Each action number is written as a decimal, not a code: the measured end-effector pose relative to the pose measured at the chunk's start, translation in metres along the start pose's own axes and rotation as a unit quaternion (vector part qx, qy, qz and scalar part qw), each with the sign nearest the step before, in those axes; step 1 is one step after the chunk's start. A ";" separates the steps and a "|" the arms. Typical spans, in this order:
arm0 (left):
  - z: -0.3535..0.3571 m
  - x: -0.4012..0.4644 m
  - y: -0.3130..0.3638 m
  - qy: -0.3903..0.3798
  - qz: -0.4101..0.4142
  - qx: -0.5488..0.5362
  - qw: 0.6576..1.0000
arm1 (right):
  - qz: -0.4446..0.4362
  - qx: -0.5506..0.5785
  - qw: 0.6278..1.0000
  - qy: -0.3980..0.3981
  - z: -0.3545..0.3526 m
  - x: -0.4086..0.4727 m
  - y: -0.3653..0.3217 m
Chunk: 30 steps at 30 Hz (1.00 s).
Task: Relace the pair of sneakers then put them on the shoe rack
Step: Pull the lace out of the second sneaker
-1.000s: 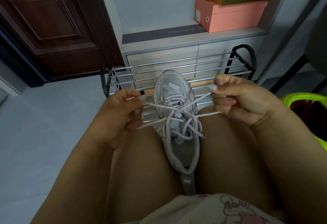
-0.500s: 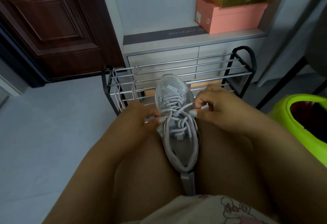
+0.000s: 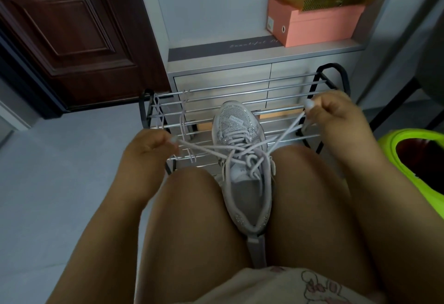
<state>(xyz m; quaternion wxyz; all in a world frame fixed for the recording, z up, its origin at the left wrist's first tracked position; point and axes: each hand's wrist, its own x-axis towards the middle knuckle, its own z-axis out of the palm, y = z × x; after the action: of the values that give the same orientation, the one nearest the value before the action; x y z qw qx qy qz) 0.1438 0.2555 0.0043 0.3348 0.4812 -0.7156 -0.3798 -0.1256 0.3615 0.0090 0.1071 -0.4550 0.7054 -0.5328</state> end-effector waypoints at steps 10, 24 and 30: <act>0.023 -0.006 0.003 -0.020 0.173 0.181 0.968 | -0.174 -0.145 0.966 -0.124 0.023 -0.022 -0.021; 0.043 -0.014 0.020 -0.084 0.089 0.020 0.992 | -0.039 0.041 0.981 -0.184 0.031 -0.025 -0.018; 0.005 0.002 0.025 0.052 -0.013 -0.243 0.969 | 0.100 0.433 0.896 -0.001 0.005 -0.006 -0.024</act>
<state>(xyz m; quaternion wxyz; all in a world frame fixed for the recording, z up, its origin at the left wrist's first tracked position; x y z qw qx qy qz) 0.1281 0.2613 0.0234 0.4736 0.4142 -0.5768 -0.5210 -0.1058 0.3620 0.0255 0.3469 -0.2909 0.4472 -0.7714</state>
